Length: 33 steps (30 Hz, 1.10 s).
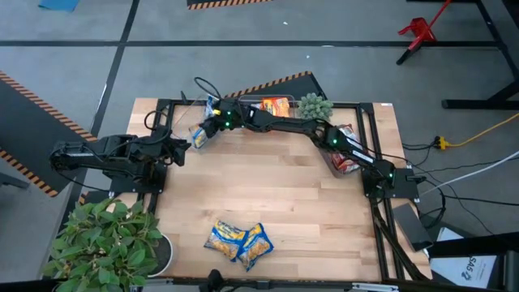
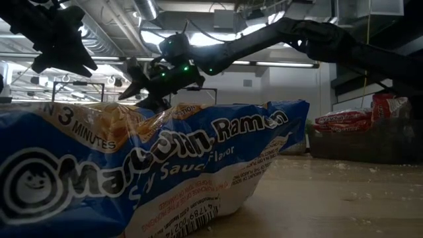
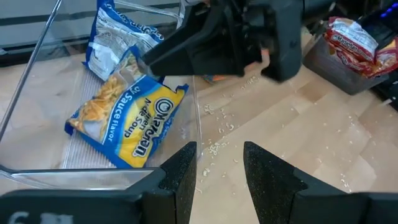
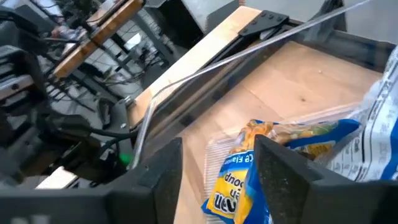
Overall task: Sort Maruchan noodles
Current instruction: Put the blue noodle pack into the left transparent bin
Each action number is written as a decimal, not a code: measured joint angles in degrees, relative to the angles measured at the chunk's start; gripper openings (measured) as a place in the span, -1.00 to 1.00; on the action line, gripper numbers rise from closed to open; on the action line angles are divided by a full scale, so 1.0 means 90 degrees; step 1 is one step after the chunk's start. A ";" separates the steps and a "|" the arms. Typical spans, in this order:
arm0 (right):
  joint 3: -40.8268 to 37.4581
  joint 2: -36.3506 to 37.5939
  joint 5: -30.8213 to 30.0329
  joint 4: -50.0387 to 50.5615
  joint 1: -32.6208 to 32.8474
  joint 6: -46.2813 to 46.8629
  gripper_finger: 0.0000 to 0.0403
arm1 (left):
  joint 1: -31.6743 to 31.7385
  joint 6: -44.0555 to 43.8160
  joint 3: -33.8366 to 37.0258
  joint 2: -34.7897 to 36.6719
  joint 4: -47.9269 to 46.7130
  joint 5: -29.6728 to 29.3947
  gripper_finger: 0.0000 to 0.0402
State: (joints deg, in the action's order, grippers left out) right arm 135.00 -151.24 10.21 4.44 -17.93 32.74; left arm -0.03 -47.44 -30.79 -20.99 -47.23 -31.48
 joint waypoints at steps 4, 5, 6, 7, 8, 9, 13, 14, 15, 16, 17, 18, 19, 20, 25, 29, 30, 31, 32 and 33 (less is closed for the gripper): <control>-0.0002 0.0264 0.0561 0.0558 -0.0194 -0.0012 -0.06 | 0.0000 0.0002 0.0000 0.0000 -0.0139 -0.0050 -0.36; -0.0002 0.0388 0.0604 0.0831 -0.0245 -0.0058 -0.07 | 0.0000 0.0002 0.0000 0.0002 -0.0163 -0.0071 -0.36; 0.0001 0.0501 0.0590 0.1052 -0.0292 -0.0224 -0.10 | 0.0000 0.0002 0.0000 0.0001 -0.0175 -0.0093 -0.36; 0.0002 0.0611 0.0536 0.1308 -0.0320 -0.0487 -0.14 | 0.0000 0.0002 0.0000 0.0000 -0.0188 -0.0112 -0.36; 0.0002 0.0700 0.0451 0.1492 -0.0332 -0.0765 -0.19 | 0.0001 0.0002 0.0000 0.0001 -0.0202 -0.0145 -0.36; 0.0002 0.0792 0.0317 0.1679 -0.0351 -0.1067 -0.25 | 0.0002 0.0002 0.0000 0.0000 -0.0201 -0.0184 -0.36; 0.0002 0.0918 -0.0220 0.1864 -0.0191 -0.2034 -0.50 | 0.0000 -0.0005 0.0000 0.0000 -0.0201 -0.0321 -0.36; 0.0002 0.0918 -0.0379 0.1847 -0.0137 -0.2200 -0.56 | 0.0001 -0.0005 0.0000 0.0000 -0.0199 -0.0354 -0.36; 0.0002 0.0918 -0.0525 0.1872 -0.0073 -0.2327 -0.61 | 0.0000 -0.0005 0.0000 0.0000 -0.0201 -0.0387 -0.36; -0.0007 0.0916 -0.0630 0.1865 -0.0019 -0.2441 -0.66 | 0.0000 -0.0005 0.0000 0.0000 -0.0201 -0.0411 -0.36; -0.0010 0.0892 -0.0751 0.1829 0.0029 -0.2562 -0.71 | 0.0000 -0.0007 0.0000 0.0000 -0.0201 -0.0441 -0.36; -0.0010 0.0876 -0.0870 0.1826 0.0056 -0.2671 -0.75 | 0.0000 -0.0010 0.0000 0.0000 -0.0201 -0.0450 -0.36; -0.0013 0.0866 -0.0970 0.1859 0.0069 -0.2752 -0.78 | 0.0000 -0.0014 0.0000 0.0000 -0.0201 -0.0470 -0.36; -0.0017 0.0845 -0.1078 0.1864 0.0111 -0.2839 -0.82 | 0.0000 -0.0024 0.0000 0.0000 -0.0199 -0.0482 -0.36; -0.0020 0.0639 -0.1348 0.1740 0.0230 -0.3008 -0.91 | 0.0001 -0.0188 0.0000 0.0000 -0.0199 -0.0491 -0.36; -0.0021 0.0472 -0.1282 0.1782 0.0285 -0.3008 -0.93 | 0.0002 -0.0221 0.0000 0.0000 -0.0198 -0.0486 -0.36; -0.0018 0.0441 -0.1281 0.1824 0.0301 -0.3008 -0.93 | 0.0001 -0.0227 0.0000 0.0000 -0.0198 -0.0482 -0.36; -0.0023 0.0429 -0.1246 0.1950 0.0302 -0.3011 -0.93 | 0.0002 -0.0253 0.0000 0.0000 -0.0197 -0.0465 -0.36; -0.0024 0.0423 -0.1197 0.1954 0.0329 -0.3017 -0.93 | 0.0002 -0.0309 0.0000 0.0000 -0.0193 -0.0453 -0.36; -0.0024 0.0423 -0.1151 0.1983 0.0336 -0.3033 -0.93 | 0.0002 -0.0355 0.0000 0.0000 -0.0193 -0.0439 -0.36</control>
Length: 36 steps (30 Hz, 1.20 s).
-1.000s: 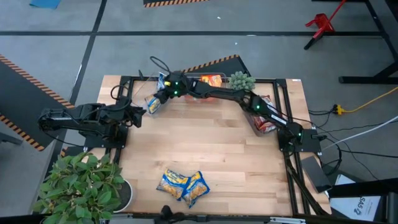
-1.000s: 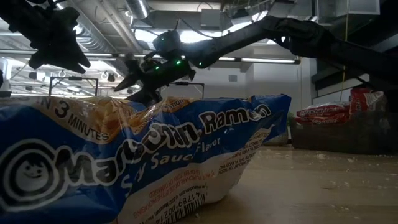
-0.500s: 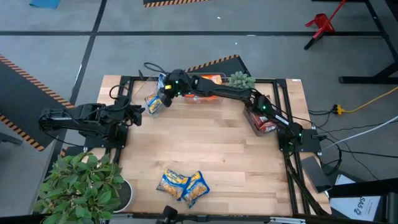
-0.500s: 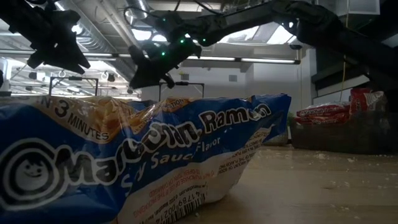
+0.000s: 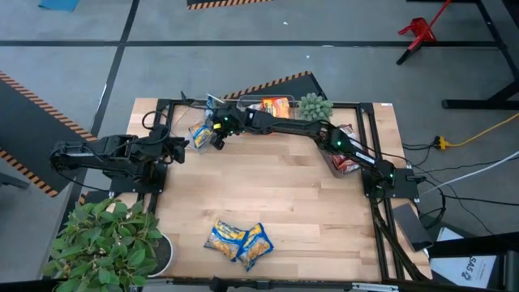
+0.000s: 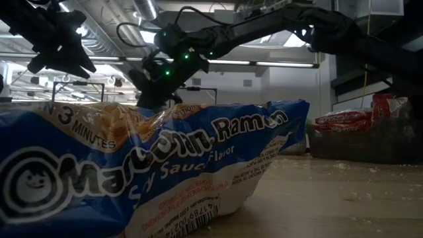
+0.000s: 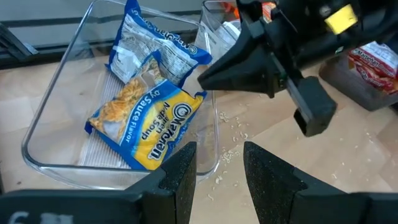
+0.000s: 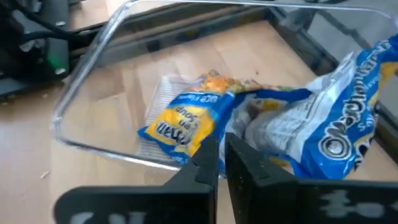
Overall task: Sort Maruchan noodles
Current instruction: Put the blue noodle pack into the left transparent bin
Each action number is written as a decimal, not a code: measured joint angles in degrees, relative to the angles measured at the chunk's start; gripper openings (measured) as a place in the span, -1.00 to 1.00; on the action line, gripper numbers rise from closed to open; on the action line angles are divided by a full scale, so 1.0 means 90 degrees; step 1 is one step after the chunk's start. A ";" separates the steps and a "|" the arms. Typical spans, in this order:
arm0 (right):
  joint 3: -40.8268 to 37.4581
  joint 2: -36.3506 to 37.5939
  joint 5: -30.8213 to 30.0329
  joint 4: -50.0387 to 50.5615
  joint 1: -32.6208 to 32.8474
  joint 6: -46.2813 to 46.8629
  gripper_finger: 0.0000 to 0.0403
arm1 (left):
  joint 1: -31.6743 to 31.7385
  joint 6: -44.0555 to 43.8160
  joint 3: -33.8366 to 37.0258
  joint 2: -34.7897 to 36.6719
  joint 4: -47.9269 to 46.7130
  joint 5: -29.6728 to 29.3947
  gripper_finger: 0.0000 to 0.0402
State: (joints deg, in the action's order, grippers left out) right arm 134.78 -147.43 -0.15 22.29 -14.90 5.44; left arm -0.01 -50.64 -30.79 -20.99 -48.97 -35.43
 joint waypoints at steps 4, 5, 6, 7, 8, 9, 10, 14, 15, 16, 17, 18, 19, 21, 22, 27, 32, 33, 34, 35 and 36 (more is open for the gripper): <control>0.0007 0.0002 0.0424 -0.0040 0.0058 -0.0365 -0.92 | 0.0000 -0.0026 0.0000 0.0000 0.0000 0.0001 -0.36; 0.0007 0.0002 0.0595 -0.0125 0.0064 -0.0399 -0.91 | 0.0000 -0.0026 0.0000 0.0000 0.0000 -0.0001 -0.36; 0.0013 0.0002 0.0783 -0.0191 0.0074 -0.0413 -0.89 | 0.0000 -0.0029 0.0000 0.0000 0.0000 -0.0001 -0.36; 0.0018 0.0002 0.0940 -0.0179 0.0083 -0.0368 -0.87 | 0.0000 -0.0029 0.0000 0.0000 0.0000 0.0001 -0.36; 0.0019 0.0002 0.1088 -0.0180 0.0090 -0.0266 -0.84 | 0.0000 -0.0029 0.0000 0.0000 0.0002 0.0004 -0.36; 0.0019 0.0020 0.1237 -0.0092 0.0087 -0.0114 -0.81 | 0.0000 -0.0029 0.0000 0.0000 0.0002 0.0009 -0.36; 0.0018 0.0054 0.1407 0.0069 0.0087 0.0032 -0.78 | 0.0000 -0.0029 0.0000 0.0000 0.0000 0.0015 -0.36; 0.0014 0.0476 0.2003 0.0887 0.0031 0.0224 -0.68 | 0.0000 0.0001 0.0000 0.0000 0.0001 0.0023 -0.36; 0.0014 0.0656 0.2176 0.1146 0.0030 0.0243 -0.67 | 0.0000 0.0003 0.0000 0.0000 0.0000 0.0032 -0.36; 0.0014 0.0906 0.2401 0.1487 0.0033 0.0306 -0.66 | -0.0001 0.0006 0.0000 0.0000 -0.0001 0.0057 -0.36; 0.0023 0.1114 0.2619 0.1820 0.0054 0.0365 -0.65 | 0.0000 0.0011 0.0000 0.0000 0.0000 0.0083 -0.36; 0.0050 0.1300 0.2874 0.2111 0.0097 0.0375 -0.64 | 0.0000 0.0020 0.0000 -0.0001 -0.0002 0.0125 -0.36; 0.0064 0.1446 0.3088 0.2492 0.0188 0.0368 -0.64 | 0.0000 0.0056 0.0000 -0.0002 -0.0005 0.0180 -0.36; 0.0055 0.1560 0.3336 0.3399 0.0482 0.0249 -0.61 | 0.0000 0.0181 0.0000 0.0000 -0.0005 0.0304 -0.36; 0.0029 0.1555 0.3467 0.3854 0.0652 0.0158 -0.59 | 0.0000 0.0230 0.0000 -0.0002 -0.0008 0.0385 -0.36; -0.0122 0.1585 0.3378 0.4911 0.1622 0.0072 -0.28 | -0.0002 0.0464 0.0000 0.0000 -0.0007 0.0566 -0.36; -0.0814 0.1471 0.2408 0.3519 0.2443 0.1009 0.17 | -0.0002 0.0524 0.0000 -0.0002 -0.0007 0.0570 -0.36; -0.1006 0.1474 0.2337 0.3068 0.2545 0.1267 0.25 | -0.0001 0.0523 0.0000 0.0000 -0.0007 0.0568 -0.36; -0.1206 0.1483 0.2289 0.2571 0.2631 0.1530 0.33 | -0.0002 0.0524 0.0000 0.0000 -0.0009 0.0570 -0.36; -0.1422 0.1483 0.2212 0.2151 0.2708 0.1785 0.39 | -0.0002 0.0525 0.0000 -0.0001 -0.0013 0.0572 -0.36; -0.1648 0.1479 0.2119 0.1814 0.2781 0.2056 0.44 | -0.0002 0.0525 0.0000 0.0000 -0.0015 0.0570 -0.36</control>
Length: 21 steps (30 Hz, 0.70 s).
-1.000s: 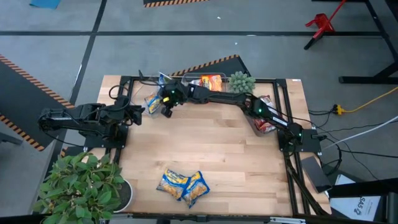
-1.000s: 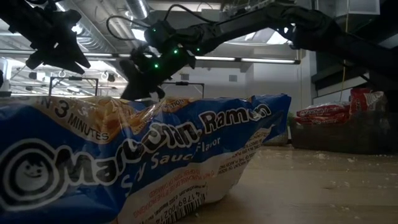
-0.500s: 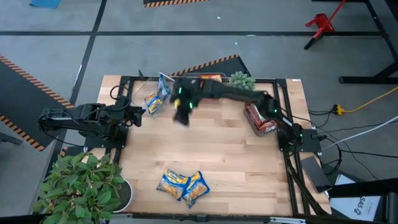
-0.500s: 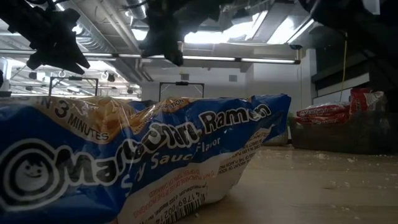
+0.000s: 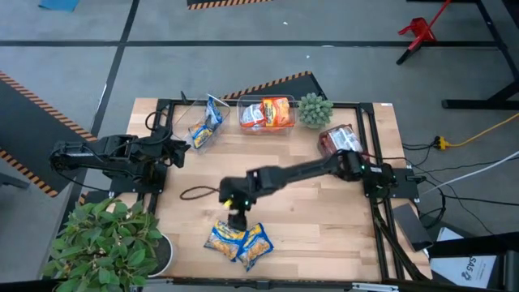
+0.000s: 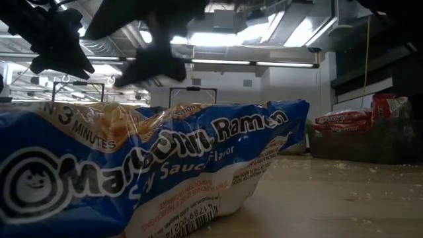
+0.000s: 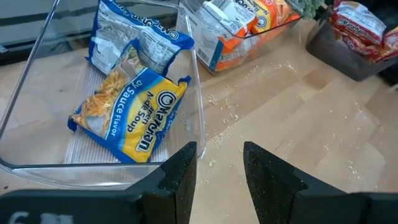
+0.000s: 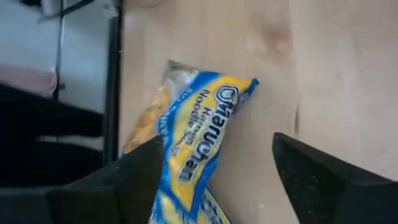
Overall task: Sort Maruchan noodles
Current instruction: Put the blue noodle pack into the left transparent bin
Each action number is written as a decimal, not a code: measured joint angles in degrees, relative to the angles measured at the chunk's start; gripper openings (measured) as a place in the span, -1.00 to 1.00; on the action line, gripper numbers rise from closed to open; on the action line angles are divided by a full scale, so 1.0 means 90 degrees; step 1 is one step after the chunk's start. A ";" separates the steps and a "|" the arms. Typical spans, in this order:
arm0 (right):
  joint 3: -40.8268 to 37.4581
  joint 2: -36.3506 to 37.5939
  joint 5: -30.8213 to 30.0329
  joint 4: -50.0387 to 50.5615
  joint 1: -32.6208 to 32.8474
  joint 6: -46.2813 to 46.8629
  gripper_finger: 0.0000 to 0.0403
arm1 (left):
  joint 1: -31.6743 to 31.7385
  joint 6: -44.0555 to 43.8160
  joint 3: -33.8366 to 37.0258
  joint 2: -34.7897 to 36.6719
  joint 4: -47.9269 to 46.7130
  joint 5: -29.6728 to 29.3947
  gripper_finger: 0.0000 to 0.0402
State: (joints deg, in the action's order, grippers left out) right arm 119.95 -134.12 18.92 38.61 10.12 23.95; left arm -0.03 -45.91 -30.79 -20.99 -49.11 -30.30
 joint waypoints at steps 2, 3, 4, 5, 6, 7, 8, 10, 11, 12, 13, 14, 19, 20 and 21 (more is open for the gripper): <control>-0.0446 -0.0047 -0.0178 -0.0539 0.0131 0.0475 0.51 | 0.0002 0.0000 0.0000 0.0000 -0.0028 0.0000 -0.36; -0.0688 -0.0079 -0.0247 -0.0900 0.0191 0.0702 0.53 | 0.0000 0.0000 0.0000 0.0000 -0.0045 0.0000 -0.36; -0.0898 -0.0093 -0.0326 -0.1165 0.0246 0.0899 0.54 | 0.0000 0.0001 0.0000 0.0000 -0.0049 0.0001 -0.36; -0.1119 -0.0093 -0.0385 -0.1370 0.0303 0.1104 0.55 | 0.0000 0.0000 0.0000 0.0000 -0.0060 0.0001 -0.36; -0.1326 -0.0093 -0.0466 -0.1638 0.0361 0.1258 0.55 | 0.0000 0.0000 0.0000 0.0000 -0.0083 0.0000 -0.36; -0.1531 -0.0093 -0.0604 -0.1919 0.0407 0.1404 0.54 | 0.0000 0.0000 0.0000 -0.0001 -0.0115 0.0001 -0.36; -0.1739 -0.0093 -0.0770 -0.2145 0.0450 0.1515 0.53 | 0.0000 0.0002 0.0000 0.0000 -0.0157 0.0000 -0.36; -0.2064 -0.0090 -0.0979 -0.2401 0.0495 0.1750 0.51 | 0.0000 0.0002 0.0000 -0.0002 -0.0194 0.0000 -0.36; -0.2163 -0.0083 -0.0980 -0.2521 0.0509 0.1855 0.50 | 0.0000 0.0002 0.0000 0.0000 -0.0210 0.0000 -0.36; -0.2262 -0.0063 -0.0981 -0.2611 0.0508 0.1947 0.48 | 0.0000 0.0000 0.0000 0.0000 -0.0210 0.0000 -0.36; -0.2303 -0.0058 -0.0979 -0.2627 0.0500 0.1958 0.46 | 0.0000 0.0000 0.0000 0.0000 -0.0208 0.0000 -0.36; -0.2319 -0.0056 -0.0967 -0.2619 0.0501 0.1955 0.42 | 0.0000 0.0000 0.0000 -0.0001 -0.0210 0.0000 -0.36; -0.2335 -0.0061 -0.0908 -0.2599 0.0438 0.1954 0.01 | 0.0000 0.0000 0.0000 0.0000 -0.0210 -0.0002 -0.36; -0.2342 -0.0068 -0.0812 -0.2645 0.0435 0.1967 -0.13 | 0.0000 0.0001 0.0000 0.0000 -0.0210 -0.0002 -0.36; -0.2343 -0.0080 -0.0696 -0.2722 0.0400 0.1983 -0.27 | 0.0000 0.0000 0.0000 0.0000 -0.0209 -0.0002 -0.36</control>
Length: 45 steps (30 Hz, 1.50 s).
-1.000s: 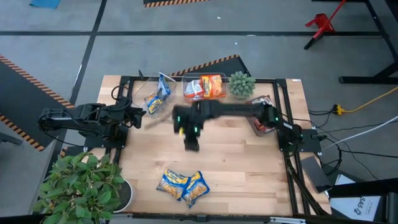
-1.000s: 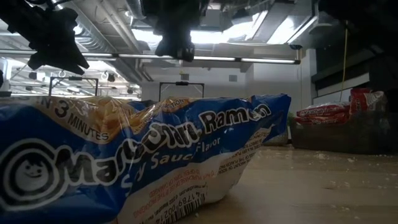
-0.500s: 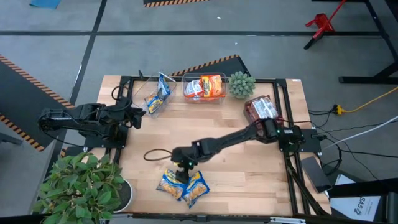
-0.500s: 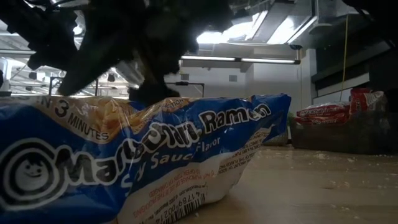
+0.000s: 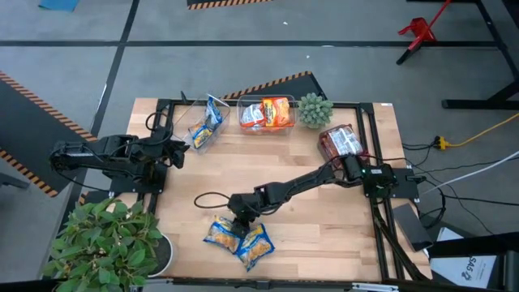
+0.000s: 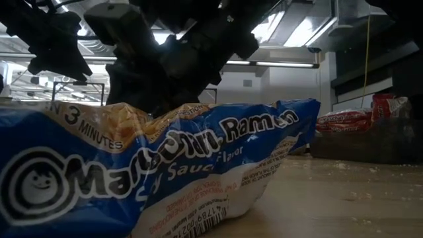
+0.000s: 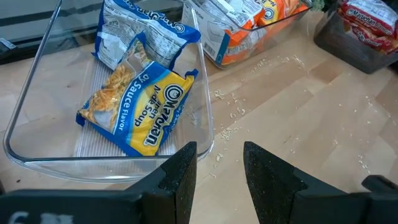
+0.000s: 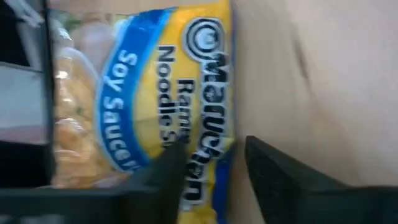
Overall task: Sort Maruchan noodles
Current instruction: Put the blue noodle pack into the left transparent bin
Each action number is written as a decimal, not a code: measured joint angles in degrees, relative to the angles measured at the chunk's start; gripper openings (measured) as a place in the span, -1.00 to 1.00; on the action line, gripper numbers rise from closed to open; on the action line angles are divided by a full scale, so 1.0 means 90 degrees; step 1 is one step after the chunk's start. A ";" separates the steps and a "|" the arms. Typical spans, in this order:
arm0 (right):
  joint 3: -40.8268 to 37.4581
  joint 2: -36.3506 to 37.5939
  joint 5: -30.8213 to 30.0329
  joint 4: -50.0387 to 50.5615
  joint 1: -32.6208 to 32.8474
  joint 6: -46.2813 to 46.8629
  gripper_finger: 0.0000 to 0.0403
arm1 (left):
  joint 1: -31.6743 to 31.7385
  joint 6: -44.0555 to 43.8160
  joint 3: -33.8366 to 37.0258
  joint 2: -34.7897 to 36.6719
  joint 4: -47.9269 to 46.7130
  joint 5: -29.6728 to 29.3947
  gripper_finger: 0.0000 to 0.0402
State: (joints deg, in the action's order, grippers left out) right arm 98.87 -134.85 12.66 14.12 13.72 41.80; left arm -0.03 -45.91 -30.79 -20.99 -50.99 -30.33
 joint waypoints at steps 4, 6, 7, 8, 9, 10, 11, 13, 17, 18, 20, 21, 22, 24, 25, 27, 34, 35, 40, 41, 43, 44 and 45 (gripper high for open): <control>0.0001 -0.0007 0.0291 -0.0144 -0.0123 -0.0011 -0.87 | 0.0001 0.0000 0.0000 0.0000 -0.0001 0.0000 -0.36; 0.0066 -0.0005 0.0372 -0.0069 -0.0200 -0.0019 -0.93 | 0.0000 0.0001 0.0000 0.0000 0.0001 0.0000 -0.37; 0.0109 -0.0005 0.0371 0.0002 -0.0258 -0.0009 -0.91 | 0.0000 0.0000 0.0000 0.0000 -0.0001 0.0000 -0.37; 0.0168 -0.0005 0.0360 0.0037 -0.0318 -0.0011 -0.91 | 0.0000 0.0000 0.0000 0.0000 -0.0001 -0.0002 -0.37; 0.0250 -0.0005 0.0359 0.0054 -0.0395 -0.0019 -0.94 | 0.0002 0.0000 0.0000 0.0000 -0.0001 0.0000 -0.37; 0.0329 0.0025 0.0385 0.0041 -0.0475 -0.0032 -0.97 | 0.0000 0.0000 0.0000 0.0000 -0.0001 0.0000 -0.37; 0.0416 0.0066 0.0446 0.0038 -0.0555 -0.0069 -0.98 | 0.0000 0.0000 0.0000 0.0000 -0.0001 0.0000 -0.37; 0.0603 0.0165 0.0548 0.0084 -0.0734 -0.0143 -0.98 | 0.0000 -0.0005 0.0000 0.0000 -0.0001 0.0000 -0.37; 0.1203 0.0180 0.0555 0.0827 -0.1130 -0.0551 -0.99 | 0.0000 -0.0010 0.0000 0.0000 0.0001 -0.0001 -0.37; 0.1352 0.0180 0.0542 0.1021 -0.1239 -0.0701 -1.00 | 0.0002 -0.0016 0.0000 0.0000 0.0001 -0.0002 -0.37; 0.1509 0.0188 0.0531 0.1239 -0.1468 -0.0949 -1.00 | 0.0000 -0.0019 0.0000 0.0000 0.0004 -0.0002 -0.37; 0.1529 0.0189 0.0548 0.1325 -0.1578 -0.1067 -0.99 | 0.0000 -0.0019 0.0000 0.0000 0.0002 -0.0007 -0.37; 0.1532 0.0188 0.0639 0.1411 -0.1681 -0.1160 -0.97 | 0.0001 -0.0019 0.0000 0.0000 -0.0001 -0.0013 -0.37; 0.1533 0.0170 0.1269 0.1472 -0.1864 -0.1286 -0.92 | 0.0002 -0.0020 0.0000 0.0000 0.0000 -0.0020 -0.37; 0.1538 0.0170 0.1626 0.1461 -0.1931 -0.1327 -0.87 | 0.0000 -0.0020 0.0000 0.0000 -0.0001 -0.0019 -0.37; 0.1554 0.0170 0.2224 0.1456 -0.1941 -0.1492 -0.73 | 0.0001 -0.0013 0.0000 0.0000 0.0000 -0.0019 -0.37; 0.1561 0.0113 0.1436 0.1413 -0.1283 -0.3210 0.05 | 0.0002 -0.0007 0.0000 0.0000 0.0001 -0.0024 -0.37; 0.1562 0.0058 0.1059 0.1385 -0.1187 -0.3423 0.17 | 0.0000 -0.0007 0.0000 0.0000 0.0001 -0.0024 -0.37; 0.1557 -0.0474 0.0149 0.0999 -0.0931 -0.3748 0.65 | 0.0002 -0.0015 0.0000 0.0000 0.0001 -0.0034 -0.37; 0.1557 -0.0568 0.0202 0.0921 -0.0938 -0.3686 0.72 | 0.0001 -0.0015 0.0000 0.0000 -0.0001 -0.0034 -0.37; 0.1581 -0.0732 0.0487 0.0831 -0.0943 -0.3579 0.81 | 0.0000 -0.0019 0.0000 0.0000 0.0000 -0.0036 -0.37; 0.1581 -0.0805 0.0711 0.0882 -0.0955 -0.3468 0.83 | 0.0001 -0.0019 0.0000 0.0000 -0.0001 -0.0034 -0.37; 0.1592 -0.0856 0.0875 0.0906 -0.0962 -0.3386 0.84 | 0.0000 -0.0023 0.0000 0.0000 0.0000 -0.0034 -0.37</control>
State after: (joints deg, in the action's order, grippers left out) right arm 113.20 -142.55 20.53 22.27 5.06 11.32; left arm -0.03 -46.12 -30.79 -20.99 -50.99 -30.63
